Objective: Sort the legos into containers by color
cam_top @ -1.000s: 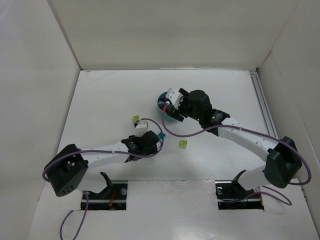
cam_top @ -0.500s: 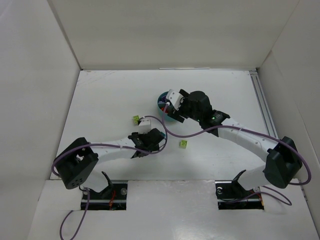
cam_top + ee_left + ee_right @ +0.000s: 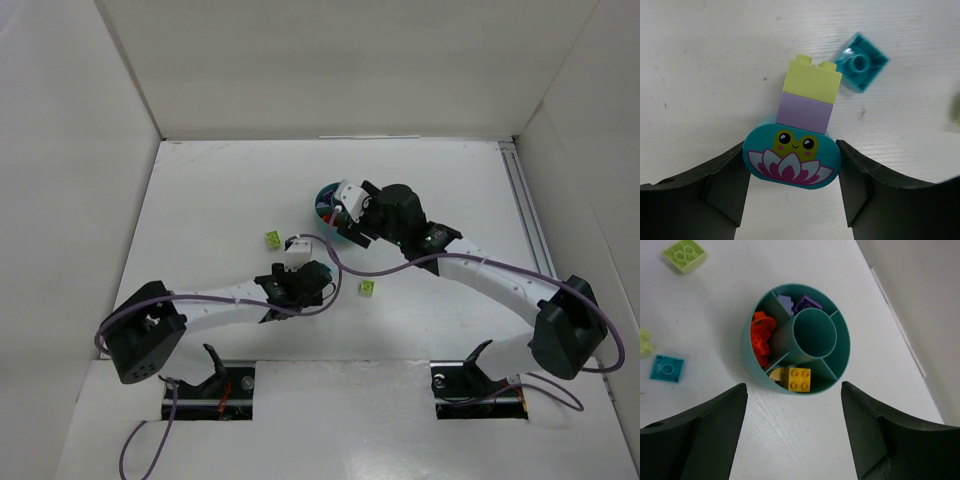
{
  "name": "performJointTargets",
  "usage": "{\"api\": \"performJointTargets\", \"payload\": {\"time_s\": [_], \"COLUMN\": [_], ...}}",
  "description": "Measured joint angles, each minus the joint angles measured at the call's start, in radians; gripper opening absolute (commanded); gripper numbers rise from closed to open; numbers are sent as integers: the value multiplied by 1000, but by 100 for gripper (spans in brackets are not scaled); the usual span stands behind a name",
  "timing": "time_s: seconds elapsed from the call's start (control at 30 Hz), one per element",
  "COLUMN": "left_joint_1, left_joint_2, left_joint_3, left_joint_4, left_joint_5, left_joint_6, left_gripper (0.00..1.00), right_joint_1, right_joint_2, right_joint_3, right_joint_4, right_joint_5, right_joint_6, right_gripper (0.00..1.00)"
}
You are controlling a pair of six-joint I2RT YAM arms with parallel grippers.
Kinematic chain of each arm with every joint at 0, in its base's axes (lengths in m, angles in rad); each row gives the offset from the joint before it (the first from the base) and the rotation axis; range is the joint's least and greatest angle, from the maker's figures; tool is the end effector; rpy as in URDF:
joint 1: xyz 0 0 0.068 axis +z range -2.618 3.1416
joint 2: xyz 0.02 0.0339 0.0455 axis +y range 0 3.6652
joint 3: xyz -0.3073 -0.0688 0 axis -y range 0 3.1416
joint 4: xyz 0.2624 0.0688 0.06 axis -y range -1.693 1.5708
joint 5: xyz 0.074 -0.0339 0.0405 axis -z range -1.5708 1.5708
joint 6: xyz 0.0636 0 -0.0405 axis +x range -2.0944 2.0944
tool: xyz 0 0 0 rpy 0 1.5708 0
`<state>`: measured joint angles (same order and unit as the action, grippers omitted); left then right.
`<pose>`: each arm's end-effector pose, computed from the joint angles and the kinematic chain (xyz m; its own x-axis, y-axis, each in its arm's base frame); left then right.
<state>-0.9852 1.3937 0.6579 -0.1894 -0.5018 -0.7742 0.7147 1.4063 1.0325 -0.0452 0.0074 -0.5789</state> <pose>0.1795 -0.2154 0.1807 -0.7146 -0.0315 -0.6988 0.0994 0.9843 -0.1460 0.2734 0.2366 0.3207 0.0985 -0.6388 -0.7630 -0.7124 0.4900 -0.5023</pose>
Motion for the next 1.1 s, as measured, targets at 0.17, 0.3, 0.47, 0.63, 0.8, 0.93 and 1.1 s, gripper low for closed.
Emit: {"api": "performJointTargets", "payload": {"time_s": [0.17,0.3,0.47,0.63,0.8,0.93,1.1], "left_joint_1": [-23,-43,-59,-116,-159,-161,-172], "left_joint_2": [-126,-239,-287,-274,-264,-264,-271], "left_joint_3": [-10,-40,-76,-79,-78,-80,-103], "left_joint_4": [109,284,415,470,518,557,589], "left_joint_5": [18,105,232,246,212,166,115], "left_joint_6": [146,305,453,536,579,593,603], "left_gripper": [34,34,30,24,24,23,23], "right_joint_1": [-30,-130,-307,-373,-359,-359,-340], "right_joint_2": [-67,-139,-205,-197,-115,-96,-74], "right_joint_3": [-6,-6,-6,-5,0,0,0], "right_joint_4": [-96,-213,-299,-284,-310,-325,-323], "right_joint_5": [-58,-171,-426,-744,-875,-926,-980], "right_joint_6": [89,153,220,314,367,407,454], "right_gripper": [83,86,89,90,90,90,88]}}
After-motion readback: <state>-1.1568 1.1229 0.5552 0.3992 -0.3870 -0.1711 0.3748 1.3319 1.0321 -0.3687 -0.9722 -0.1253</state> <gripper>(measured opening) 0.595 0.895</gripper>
